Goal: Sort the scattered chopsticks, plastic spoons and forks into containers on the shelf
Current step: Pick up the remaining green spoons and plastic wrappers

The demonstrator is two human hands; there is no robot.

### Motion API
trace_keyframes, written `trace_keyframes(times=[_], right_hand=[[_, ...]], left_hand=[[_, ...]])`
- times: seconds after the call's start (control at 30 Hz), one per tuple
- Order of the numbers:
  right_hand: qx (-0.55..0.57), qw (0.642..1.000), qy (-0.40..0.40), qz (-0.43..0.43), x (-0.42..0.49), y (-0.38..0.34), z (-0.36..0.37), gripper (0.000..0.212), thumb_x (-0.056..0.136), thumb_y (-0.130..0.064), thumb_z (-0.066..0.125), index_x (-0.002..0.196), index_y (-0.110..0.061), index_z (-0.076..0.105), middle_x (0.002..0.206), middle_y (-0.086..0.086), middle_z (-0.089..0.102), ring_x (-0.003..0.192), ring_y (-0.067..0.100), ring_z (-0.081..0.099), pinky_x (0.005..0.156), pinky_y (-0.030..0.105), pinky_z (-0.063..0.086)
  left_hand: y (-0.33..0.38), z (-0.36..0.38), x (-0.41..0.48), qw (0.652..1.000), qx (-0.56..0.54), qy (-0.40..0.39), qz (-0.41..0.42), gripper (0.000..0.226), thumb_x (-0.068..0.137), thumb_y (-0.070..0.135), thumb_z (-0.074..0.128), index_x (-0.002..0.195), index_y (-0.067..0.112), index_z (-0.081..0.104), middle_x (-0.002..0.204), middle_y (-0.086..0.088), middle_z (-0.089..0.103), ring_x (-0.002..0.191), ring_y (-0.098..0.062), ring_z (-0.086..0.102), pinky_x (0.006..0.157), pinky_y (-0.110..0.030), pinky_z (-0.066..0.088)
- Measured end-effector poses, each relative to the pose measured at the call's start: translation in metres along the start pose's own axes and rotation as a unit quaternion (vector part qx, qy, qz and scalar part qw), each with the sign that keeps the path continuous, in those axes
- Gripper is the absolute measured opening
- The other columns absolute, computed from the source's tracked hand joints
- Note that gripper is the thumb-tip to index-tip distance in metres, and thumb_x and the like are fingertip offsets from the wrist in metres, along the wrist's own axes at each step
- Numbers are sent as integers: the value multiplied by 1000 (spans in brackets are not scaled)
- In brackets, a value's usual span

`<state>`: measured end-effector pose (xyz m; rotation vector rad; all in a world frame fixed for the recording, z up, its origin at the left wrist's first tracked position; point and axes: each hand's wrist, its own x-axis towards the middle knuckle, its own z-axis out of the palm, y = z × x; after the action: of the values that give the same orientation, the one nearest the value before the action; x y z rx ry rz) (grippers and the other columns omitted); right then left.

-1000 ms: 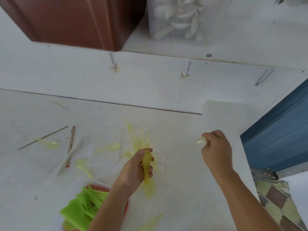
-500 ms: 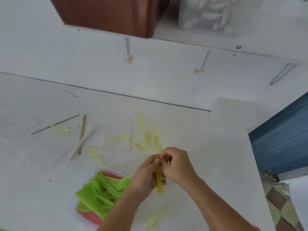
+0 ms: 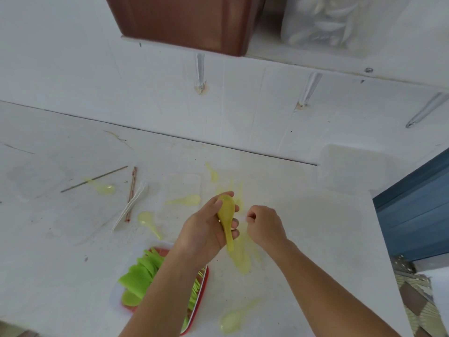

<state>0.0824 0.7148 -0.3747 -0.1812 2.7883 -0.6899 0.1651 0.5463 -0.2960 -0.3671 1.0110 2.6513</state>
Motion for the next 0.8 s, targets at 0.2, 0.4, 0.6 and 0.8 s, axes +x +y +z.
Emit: trace_keyframes(times=[0.2, 0.4, 0.6, 0.8], right_hand=[[-48, 994, -50, -80, -17, 5, 13, 42, 93, -9, 49, 127, -23, 68, 111, -5, 55, 102, 21, 61, 80, 31, 50], [-84, 988, -100, -82, -42, 0, 12, 45, 88, -37, 55, 132, -29, 60, 119, -8, 54, 109, 17, 57, 86, 32, 49], [-56, 995, -67, -52, -56, -5, 19, 20, 83, -5, 51, 77, -21, 62, 84, -6, 59, 78, 18, 59, 73, 38, 57], [412, 905, 31, 97, -65, -30, -33, 13, 88, -9, 76, 85, -21, 79, 79, -3, 75, 60, 6, 62, 62, 23, 48]], left_hand=[[6, -18, 1, 997, 35, 64, -1, 38, 107, 23, 46, 138, 5, 58, 101, -15, 60, 69, -26, 54, 62, -38, 49], [2, -35, 2, 994, 50, 99, -11, 37, 107, 24, 47, 138, 7, 60, 103, -15, 60, 71, -27, 55, 65, -40, 51], [-3, -36, 0, 993, 57, 99, -3, 35, 108, 22, 46, 135, 7, 62, 103, -15, 60, 72, -26, 56, 66, -41, 52], [-12, -28, 0, 987, 109, 118, 11, 32, 110, 18, 42, 132, 10, 63, 103, -16, 60, 72, -26, 57, 69, -41, 49]])
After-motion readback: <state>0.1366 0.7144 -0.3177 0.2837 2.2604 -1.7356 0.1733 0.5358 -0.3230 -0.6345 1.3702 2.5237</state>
